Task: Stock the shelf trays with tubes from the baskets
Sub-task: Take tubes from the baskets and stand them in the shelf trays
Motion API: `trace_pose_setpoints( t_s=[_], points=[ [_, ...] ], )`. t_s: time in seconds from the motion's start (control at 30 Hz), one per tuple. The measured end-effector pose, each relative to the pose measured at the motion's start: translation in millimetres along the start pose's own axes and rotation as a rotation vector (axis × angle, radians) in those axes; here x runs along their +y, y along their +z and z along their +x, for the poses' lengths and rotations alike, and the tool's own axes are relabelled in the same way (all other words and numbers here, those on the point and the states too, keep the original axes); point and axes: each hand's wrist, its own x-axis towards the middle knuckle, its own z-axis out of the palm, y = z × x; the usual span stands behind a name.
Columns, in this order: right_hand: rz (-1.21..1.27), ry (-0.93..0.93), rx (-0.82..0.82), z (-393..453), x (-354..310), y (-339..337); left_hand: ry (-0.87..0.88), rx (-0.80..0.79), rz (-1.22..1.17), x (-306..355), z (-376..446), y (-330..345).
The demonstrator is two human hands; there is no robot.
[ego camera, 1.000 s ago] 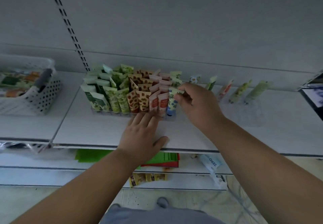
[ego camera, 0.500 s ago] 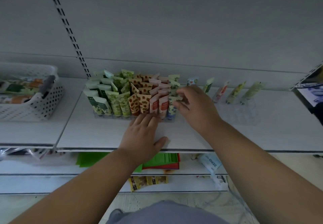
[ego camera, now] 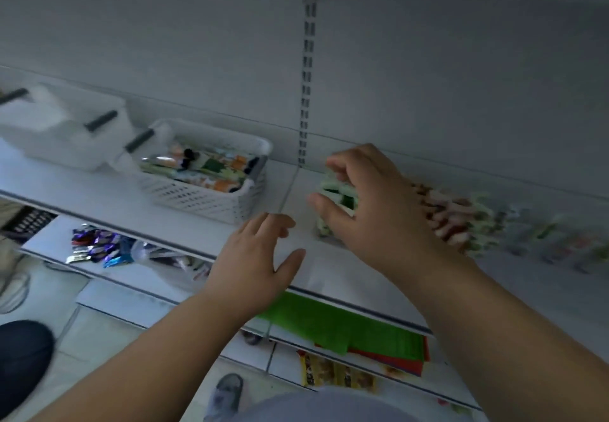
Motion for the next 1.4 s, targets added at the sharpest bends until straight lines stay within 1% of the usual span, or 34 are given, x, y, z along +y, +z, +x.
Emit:
trace_pose_setpoints(
  t_s=[0.13, 0.23, 0.37, 0.43, 0.57, 0.73, 0.87, 0.9, 0.97, 1.03, 1.13, 1.17, 1.2, 1.3, 1.37, 1.4],
  points=[
    [0.000, -0.009, -0.057, 53, -40, 56, 0.032, 0.033, 0.022, -67, 14, -53],
    [0.012, 0.043, -0.136, 92, -59, 98, 0.053, 0.055, 0.026, -113, 29, -87],
    [-0.010, 0.131, -0.272, 132, -70, 143, 0.085, 0.040, 0.004, -163, 46, -118],
    [-0.026, 0.152, -0.327, 145, -74, 159, 0.092, 0.035, -0.017, -179, 52, -126],
    [-0.060, 0.131, -0.382, 176, -82, 191, 0.067, 0.022, -0.056, -206, 61, -129],
    [-0.237, 0.198, -0.597, 210, -83, 227, 0.027, 0.028, -0.096, -224, 62, -134],
    [-0.285, 0.221, -0.689, 226, -87, 233, 0.009, 0.015, -0.136, -236, 68, -141],
    [-0.290, 0.247, -0.686, 227, -88, 231, -0.009, 0.010, -0.159, -238, 69, -141],
    [-0.251, 0.330, -0.601, 224, -85, 223, -0.065, 0.009, -0.213, -237, 73, -143],
    [-0.141, 0.393, -0.443, 215, -83, 210, -0.138, 0.007, -0.255, -233, 77, -145],
    [0.155, 0.422, -0.203, 193, -97, 191, -0.228, 0.008, -0.343, -225, 86, -146],
    [0.259, 0.411, -0.175, 187, -105, 190, -0.268, 0.023, -0.423, -221, 88, -147],
    [0.345, 0.395, -0.181, 182, -112, 190, -0.317, 0.053, -0.535, -219, 90, -147],
    [0.455, 0.358, -0.236, 175, -117, 204, -0.512, 0.162, -0.866, -217, 93, -150],
    [0.447, 0.373, -0.193, 177, -109, 212, -0.519, 0.242, -0.925, -222, 91, -153],
    [0.378, 0.362, -0.191, 180, -103, 216, -0.509, 0.270, -0.910, -225, 89, -155]
  ],
)
